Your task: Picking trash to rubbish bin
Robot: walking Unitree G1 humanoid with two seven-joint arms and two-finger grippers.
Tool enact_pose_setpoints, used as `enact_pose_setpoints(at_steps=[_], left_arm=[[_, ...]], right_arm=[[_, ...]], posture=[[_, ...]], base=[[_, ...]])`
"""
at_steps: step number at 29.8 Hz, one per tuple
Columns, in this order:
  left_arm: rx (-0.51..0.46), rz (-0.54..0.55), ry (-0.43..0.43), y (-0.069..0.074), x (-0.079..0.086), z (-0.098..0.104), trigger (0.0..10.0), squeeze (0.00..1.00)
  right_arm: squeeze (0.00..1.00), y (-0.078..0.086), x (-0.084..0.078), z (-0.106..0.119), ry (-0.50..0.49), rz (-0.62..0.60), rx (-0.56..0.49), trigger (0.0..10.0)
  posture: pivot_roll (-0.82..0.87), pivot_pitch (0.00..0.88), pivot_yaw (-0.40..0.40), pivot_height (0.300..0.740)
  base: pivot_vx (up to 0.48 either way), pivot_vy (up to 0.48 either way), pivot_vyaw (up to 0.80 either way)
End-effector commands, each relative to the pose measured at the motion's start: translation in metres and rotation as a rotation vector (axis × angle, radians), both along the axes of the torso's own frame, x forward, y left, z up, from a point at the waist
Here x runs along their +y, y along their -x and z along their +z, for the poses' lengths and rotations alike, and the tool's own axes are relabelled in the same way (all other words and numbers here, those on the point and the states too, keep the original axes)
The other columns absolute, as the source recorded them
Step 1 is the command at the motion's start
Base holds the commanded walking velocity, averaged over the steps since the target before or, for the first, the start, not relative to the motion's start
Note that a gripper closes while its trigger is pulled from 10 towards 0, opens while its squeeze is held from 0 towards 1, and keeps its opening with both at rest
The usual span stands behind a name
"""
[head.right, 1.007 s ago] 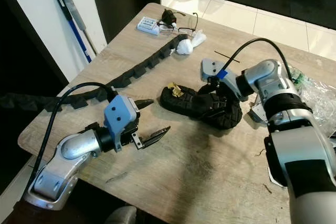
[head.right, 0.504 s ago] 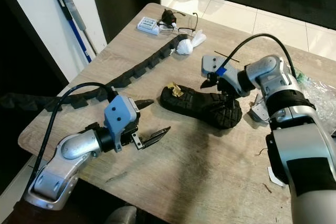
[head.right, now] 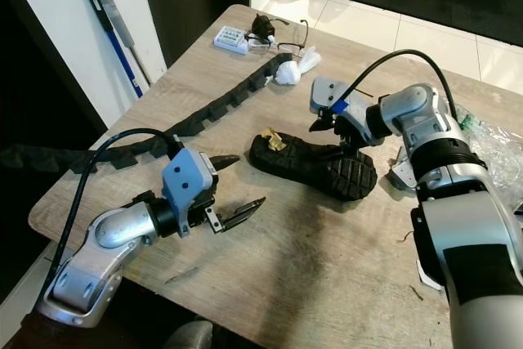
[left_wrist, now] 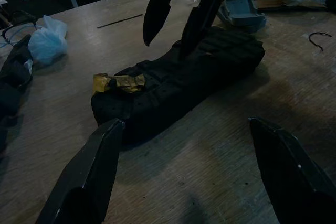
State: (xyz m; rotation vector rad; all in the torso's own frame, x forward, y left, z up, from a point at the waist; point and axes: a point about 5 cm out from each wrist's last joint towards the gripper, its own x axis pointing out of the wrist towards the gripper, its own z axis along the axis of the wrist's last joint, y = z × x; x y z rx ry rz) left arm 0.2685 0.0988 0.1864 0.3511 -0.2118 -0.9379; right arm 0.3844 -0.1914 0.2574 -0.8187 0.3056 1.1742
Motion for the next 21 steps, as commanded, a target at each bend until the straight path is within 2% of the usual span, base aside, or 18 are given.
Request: enact_pose_setpoints(at_steps=[1,2,3,4,5,21], left_arm=[[0.021,-0.017,-0.019,0.0023,-0.0025,-0.0054,10.0,0.00],[0.021,-0.018,-0.019,0.0024,-0.0026,-0.0054,10.0,0.00],[0.021,-0.018,-0.019,0.0025,-0.0028,-0.0054,10.0,0.00],[0.021,-0.018,-0.019,0.0025,-0.0028,-0.0054,10.0,0.00],[0.020,-0.018,-0.020,0.0026,-0.0029,-0.0054,10.0,0.00],[0.019,-0.021,-0.023,0.0023,-0.0028,-0.0053,10.0,0.00]], right_arm=[[0.00,-0.0003,-0.0011,0.0023,-0.025,-0.007,0.000,0.0],[0.00,-0.0003,-0.0005,0.0028,-0.027,-0.003,-0.006,0.0],[0.49,-0.0007,0.0002,0.0036,-0.027,-0.002,-0.023,7.3],[0.49,-0.0007,0.0002,0.0036,-0.027,-0.002,-0.023,7.3],[1.00,-0.0011,0.0010,0.0041,-0.034,-0.003,-0.032,10.0],[1.00,-0.0031,0.0074,-0.0054,-0.080,-0.029,0.003,10.0]], posture=[[0.07,0.228,-0.028,0.740],[0.07,0.227,-0.028,0.740],[0.07,0.226,-0.028,0.740],[0.07,0.226,-0.028,0.740],[0.07,0.226,-0.028,0.740],[0.07,0.217,-0.025,0.740]], base=[[0.000,0.000,0.00],[0.000,0.000,0.00],[0.000,0.000,0.00],[0.000,0.000,0.00],[0.000,0.000,0.00],[0.000,0.000,0.00]])
